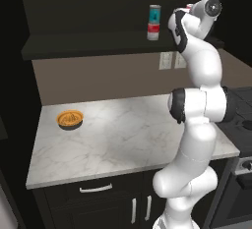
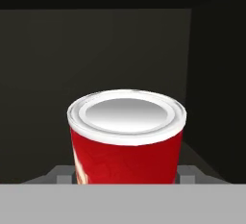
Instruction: Stack two cans on top of the other two cans in the cabinet.
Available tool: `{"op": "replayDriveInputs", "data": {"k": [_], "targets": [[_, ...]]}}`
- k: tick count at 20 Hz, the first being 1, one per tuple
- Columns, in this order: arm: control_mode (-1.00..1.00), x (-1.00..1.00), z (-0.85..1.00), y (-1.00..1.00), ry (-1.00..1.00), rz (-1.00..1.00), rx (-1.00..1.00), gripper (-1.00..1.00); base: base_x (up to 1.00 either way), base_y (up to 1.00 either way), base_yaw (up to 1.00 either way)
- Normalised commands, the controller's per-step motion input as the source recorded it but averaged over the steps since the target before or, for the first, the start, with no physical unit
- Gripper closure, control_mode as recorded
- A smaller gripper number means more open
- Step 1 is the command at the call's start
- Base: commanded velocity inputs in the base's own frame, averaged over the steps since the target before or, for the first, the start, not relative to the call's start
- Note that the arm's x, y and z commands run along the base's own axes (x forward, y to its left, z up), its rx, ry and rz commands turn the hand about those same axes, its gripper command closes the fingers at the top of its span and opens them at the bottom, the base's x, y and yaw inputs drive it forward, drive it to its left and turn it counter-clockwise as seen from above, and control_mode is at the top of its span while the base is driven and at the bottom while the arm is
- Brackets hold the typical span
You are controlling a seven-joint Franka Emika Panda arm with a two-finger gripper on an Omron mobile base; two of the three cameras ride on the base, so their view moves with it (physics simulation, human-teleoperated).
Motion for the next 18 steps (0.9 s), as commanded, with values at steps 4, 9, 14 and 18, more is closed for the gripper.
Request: {"op": "replayDriveInputs", "data": {"k": [4,9,14,18], "targets": [[-1.00,0.14,0.00,0.00,0.00,0.00,0.00,1.00,0.00,0.00,0.00],[-1.00,0.12,0.00,0.00,0.00,0.00,0.00,1.00,0.00,0.00,0.00],[-1.00,0.15,0.00,0.00,0.00,0.00,0.00,1.00,0.00,0.00,0.00],[-1.00,0.03,0.00,-0.02,0.00,0.00,0.00,1.00,0.00,0.00,0.00]]}}
